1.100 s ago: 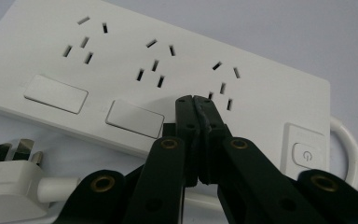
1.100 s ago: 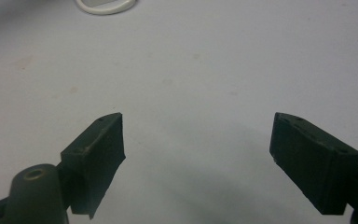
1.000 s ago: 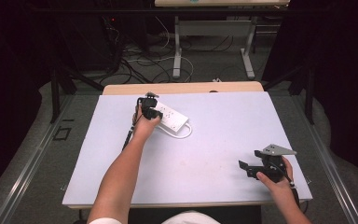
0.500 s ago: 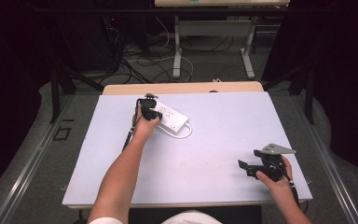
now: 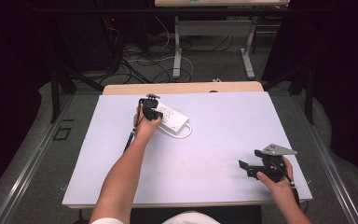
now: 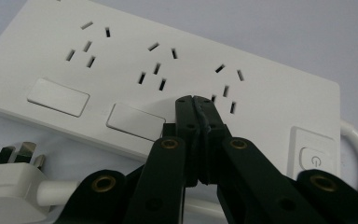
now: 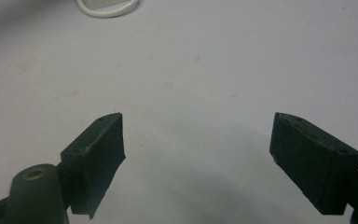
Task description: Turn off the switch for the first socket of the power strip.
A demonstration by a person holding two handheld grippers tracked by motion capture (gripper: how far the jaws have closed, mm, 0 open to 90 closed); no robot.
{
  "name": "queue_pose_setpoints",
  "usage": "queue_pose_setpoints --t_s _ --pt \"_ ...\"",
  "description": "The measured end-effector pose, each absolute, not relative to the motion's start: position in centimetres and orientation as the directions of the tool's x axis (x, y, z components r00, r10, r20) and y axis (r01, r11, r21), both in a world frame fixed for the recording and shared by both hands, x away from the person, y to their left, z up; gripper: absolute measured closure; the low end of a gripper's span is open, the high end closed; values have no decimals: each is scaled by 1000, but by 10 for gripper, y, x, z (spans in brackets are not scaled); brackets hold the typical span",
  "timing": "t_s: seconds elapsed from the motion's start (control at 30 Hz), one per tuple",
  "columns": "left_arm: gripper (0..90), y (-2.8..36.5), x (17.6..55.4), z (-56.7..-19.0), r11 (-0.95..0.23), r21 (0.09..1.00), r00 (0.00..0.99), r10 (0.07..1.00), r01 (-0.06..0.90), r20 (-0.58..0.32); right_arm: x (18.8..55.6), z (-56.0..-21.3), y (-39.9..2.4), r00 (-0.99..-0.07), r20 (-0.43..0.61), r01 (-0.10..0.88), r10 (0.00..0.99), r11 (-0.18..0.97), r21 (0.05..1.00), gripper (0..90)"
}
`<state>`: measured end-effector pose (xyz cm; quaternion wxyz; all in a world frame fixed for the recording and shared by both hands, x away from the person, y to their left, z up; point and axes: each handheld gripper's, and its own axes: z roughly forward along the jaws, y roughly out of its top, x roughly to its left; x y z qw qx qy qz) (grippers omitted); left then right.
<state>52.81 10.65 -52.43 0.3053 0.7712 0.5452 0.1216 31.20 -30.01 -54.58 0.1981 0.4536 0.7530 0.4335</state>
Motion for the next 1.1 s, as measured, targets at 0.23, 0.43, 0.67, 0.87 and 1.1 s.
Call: queue_pose_setpoints --t_s 0.23,0.43,0.67,0.87,1.1 --pt "900 109 527 -520 -204 634 372 917 746 -143 312 -545 -301 -518 96 514 850 220 829 169" --pt "882 111 527 -515 -196 658 372 918 727 -138 311 -545 -300 -514 101 516 852 213 830 169" --pt "866 116 527 -511 -187 678 370 919 711 -134 311 -545 -300 -513 102 515 852 210 831 169" --pt "846 119 526 -507 -187 690 369 921 700 -125 311 -545 -300 -512 106 520 852 210 828 169" --pt "836 119 524 -502 -185 707 379 917 683 -126 311 -545 -300 -511 106 514 853 205 833 169"
